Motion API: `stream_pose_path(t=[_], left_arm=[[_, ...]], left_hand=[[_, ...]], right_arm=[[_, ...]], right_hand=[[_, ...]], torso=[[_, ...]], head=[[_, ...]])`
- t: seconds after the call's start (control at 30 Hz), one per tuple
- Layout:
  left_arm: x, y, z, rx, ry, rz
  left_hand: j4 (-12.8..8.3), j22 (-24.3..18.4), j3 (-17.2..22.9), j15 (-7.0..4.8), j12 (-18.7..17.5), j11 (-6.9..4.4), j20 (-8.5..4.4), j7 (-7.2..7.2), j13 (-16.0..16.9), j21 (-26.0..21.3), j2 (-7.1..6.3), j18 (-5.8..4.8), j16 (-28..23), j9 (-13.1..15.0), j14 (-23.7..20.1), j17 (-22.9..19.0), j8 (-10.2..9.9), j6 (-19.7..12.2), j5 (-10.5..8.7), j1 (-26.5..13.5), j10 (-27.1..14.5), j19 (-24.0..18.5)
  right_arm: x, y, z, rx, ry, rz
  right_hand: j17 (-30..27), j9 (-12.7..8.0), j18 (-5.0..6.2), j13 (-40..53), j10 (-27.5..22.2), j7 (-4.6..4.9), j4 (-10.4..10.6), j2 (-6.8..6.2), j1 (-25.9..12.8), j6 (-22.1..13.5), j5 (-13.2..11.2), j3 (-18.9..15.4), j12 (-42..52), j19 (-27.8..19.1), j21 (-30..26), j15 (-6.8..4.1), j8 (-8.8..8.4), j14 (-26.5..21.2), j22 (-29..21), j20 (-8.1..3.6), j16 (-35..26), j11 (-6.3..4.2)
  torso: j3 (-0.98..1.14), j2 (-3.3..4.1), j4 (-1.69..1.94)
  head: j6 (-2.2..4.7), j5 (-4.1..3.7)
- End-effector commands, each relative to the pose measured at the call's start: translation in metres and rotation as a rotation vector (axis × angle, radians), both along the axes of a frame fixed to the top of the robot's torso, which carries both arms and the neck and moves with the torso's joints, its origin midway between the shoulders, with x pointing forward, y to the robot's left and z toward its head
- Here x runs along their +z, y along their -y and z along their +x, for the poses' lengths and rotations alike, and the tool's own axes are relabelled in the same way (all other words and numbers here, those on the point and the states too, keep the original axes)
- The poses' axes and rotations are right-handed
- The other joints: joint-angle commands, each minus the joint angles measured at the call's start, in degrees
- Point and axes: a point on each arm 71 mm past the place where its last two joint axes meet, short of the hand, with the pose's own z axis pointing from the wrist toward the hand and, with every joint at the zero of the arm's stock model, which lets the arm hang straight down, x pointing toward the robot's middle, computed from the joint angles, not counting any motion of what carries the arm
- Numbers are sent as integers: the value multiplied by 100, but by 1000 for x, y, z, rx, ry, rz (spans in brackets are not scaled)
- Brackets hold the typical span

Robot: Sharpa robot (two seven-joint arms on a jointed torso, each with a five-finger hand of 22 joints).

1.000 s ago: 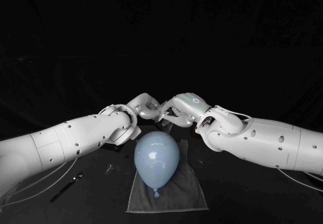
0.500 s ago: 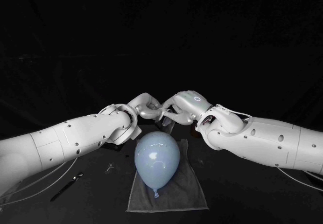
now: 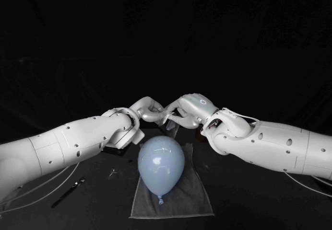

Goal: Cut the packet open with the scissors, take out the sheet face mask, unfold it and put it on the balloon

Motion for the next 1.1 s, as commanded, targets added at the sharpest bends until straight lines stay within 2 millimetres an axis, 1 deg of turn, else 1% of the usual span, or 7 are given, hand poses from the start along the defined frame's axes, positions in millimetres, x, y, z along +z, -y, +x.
stream_pose_path(t=[0.03,0.2,0.3,0.47,0.7,0.9,1.1], left_arm=[[-2,3,-1,-45,-72,-67],[-5,3,-2,-78,-172,-150],[-7,3,-3,-93,-220,-188],[-8,2,-3,-98,-261,-217],[-10,-2,-1,-83,-289,-232],[-11,-4,-1,-77,-306,-236],[-11,-6,-1,-74,-319,-242]], left_hand=[[24,-17,-65,4,-31,14,12,5,-9,-46,-2,103,-39,9,-80,-8,20,-83,-22,-56,-79,-75],[88,-83,-126,78,-100,86,109,77,-36,-158,26,114,-109,17,-271,-40,-20,-251,-22,-17,-245,-212],[110,-100,-171,99,-110,106,135,97,-40,-183,17,121,-121,22,-309,-46,-22,-279,-23,-20,-275,-235],[138,-112,-233,108,-109,114,154,101,-40,-199,10,131,-119,31,-323,-47,-15,-288,-23,-29,-284,-242],[242,-135,-327,111,-102,118,180,104,-38,-224,46,152,-103,42,-332,-46,-8,-309,-22,-59,-297,-240],[405,-166,-423,121,-102,130,203,117,-39,-261,49,161,-92,38,-358,-46,-19,-340,-22,-143,-331,-242],[648,-206,-591,131,-87,139,222,130,-28,-307,33,165,-77,23,-393,-45,-39,-354,-22,-289,-362,-239]], right_arm=[[1,1,1,-7,-3,6],[0,1,2,-12,-10,2],[0,1,3,-15,-11,2],[0,2,3,-21,-11,3],[0,4,3,-29,-12,5],[1,5,3,-32,-10,8],[1,7,4,-38,-10,8]], right_hand=[[710,-1,83,485,124,-5,33,42,10,54,5,10,37,6,-2,-52,34,244,7,-28,30,-35],[712,2,83,488,125,-7,33,46,14,55,5,13,39,7,-3,-53,39,245,8,-29,32,-37],[716,4,83,494,129,-8,35,49,17,55,5,14,46,7,-3,-55,43,247,8,-30,34,-38],[718,5,82,495,129,-9,36,52,19,56,5,16,47,8,-4,-55,46,248,8,-31,35,-39],[727,9,82,510,137,-11,35,55,26,57,5,19,63,9,-5,-57,53,253,8,-33,39,-41],[729,11,82,513,138,-12,34,56,30,58,5,21,66,10,-6,-58,57,254,9,-34,40,-42],[728,13,82,518,141,-13,34,57,34,58,5,23,71,11,-6,-59,61,254,9,-35,40,-43]], torso=[[-1,3,-2],[-1,7,-1],[0,6,-1],[0,3,1],[2,1,2],[-1,5,0],[-1,3,0]], head=[[4,-5],[3,-11],[-1,-11],[-5,-16],[-7,-15],[-8,-19],[-12,-19]])
